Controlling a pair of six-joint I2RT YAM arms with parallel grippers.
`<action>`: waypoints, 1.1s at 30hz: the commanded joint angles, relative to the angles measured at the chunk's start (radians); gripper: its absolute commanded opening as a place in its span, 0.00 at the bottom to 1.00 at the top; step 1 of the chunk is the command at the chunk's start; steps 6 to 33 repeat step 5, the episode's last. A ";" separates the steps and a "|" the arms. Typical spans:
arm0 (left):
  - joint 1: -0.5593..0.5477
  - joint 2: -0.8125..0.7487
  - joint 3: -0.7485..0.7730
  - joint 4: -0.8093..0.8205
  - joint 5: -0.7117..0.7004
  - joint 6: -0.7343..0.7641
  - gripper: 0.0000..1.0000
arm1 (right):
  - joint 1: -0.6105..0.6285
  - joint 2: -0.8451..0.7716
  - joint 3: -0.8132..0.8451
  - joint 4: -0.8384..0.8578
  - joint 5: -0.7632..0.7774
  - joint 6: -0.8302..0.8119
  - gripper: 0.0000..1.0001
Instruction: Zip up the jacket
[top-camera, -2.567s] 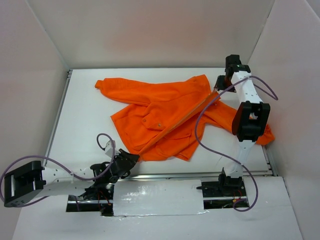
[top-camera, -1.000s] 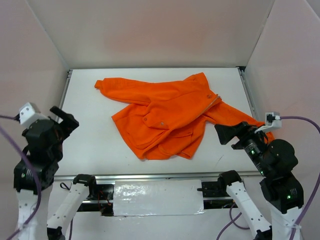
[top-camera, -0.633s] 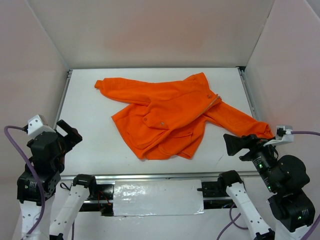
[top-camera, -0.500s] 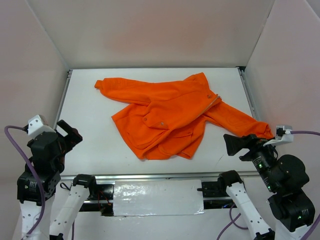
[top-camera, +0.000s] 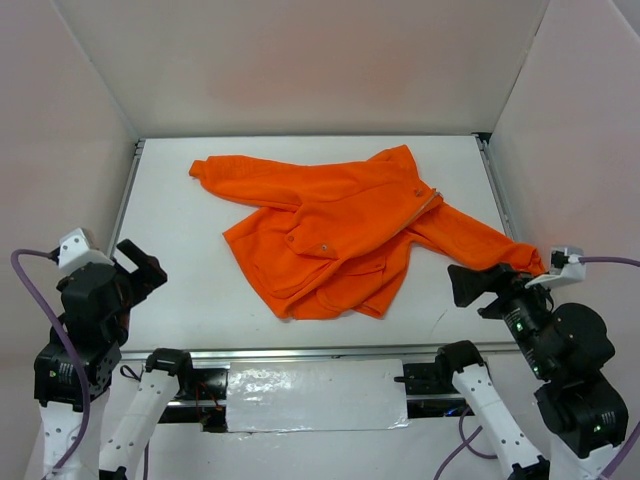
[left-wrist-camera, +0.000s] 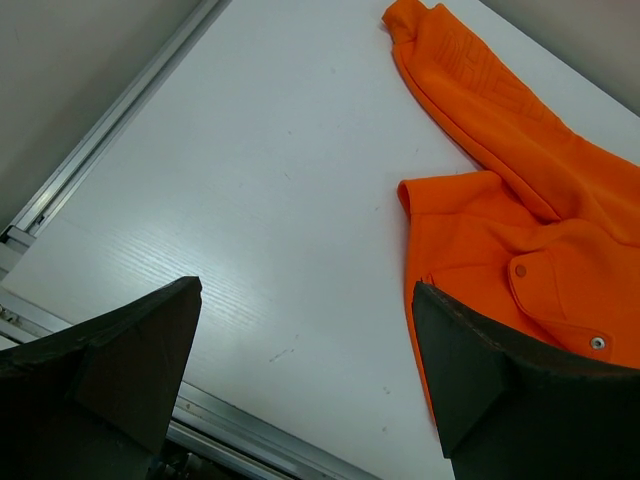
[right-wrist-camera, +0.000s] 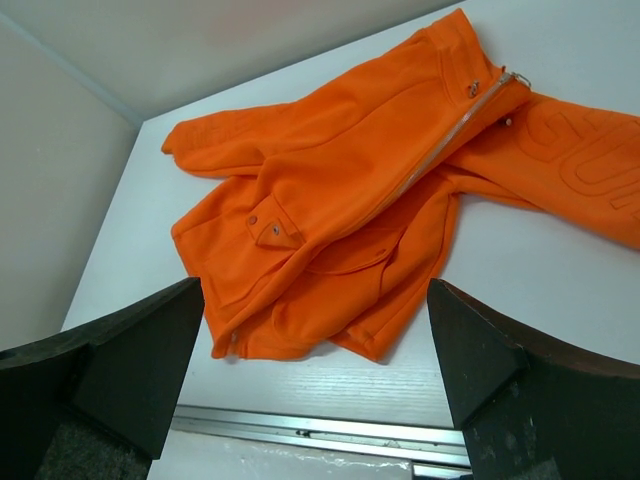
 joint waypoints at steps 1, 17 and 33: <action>0.005 -0.003 0.008 0.038 0.031 0.033 0.99 | 0.006 0.027 0.001 -0.010 0.011 -0.003 1.00; 0.005 -0.017 0.003 0.032 0.025 0.033 0.99 | 0.006 0.012 -0.002 -0.007 0.020 0.008 1.00; 0.005 -0.017 0.003 0.032 0.025 0.033 0.99 | 0.006 0.012 -0.002 -0.007 0.020 0.008 1.00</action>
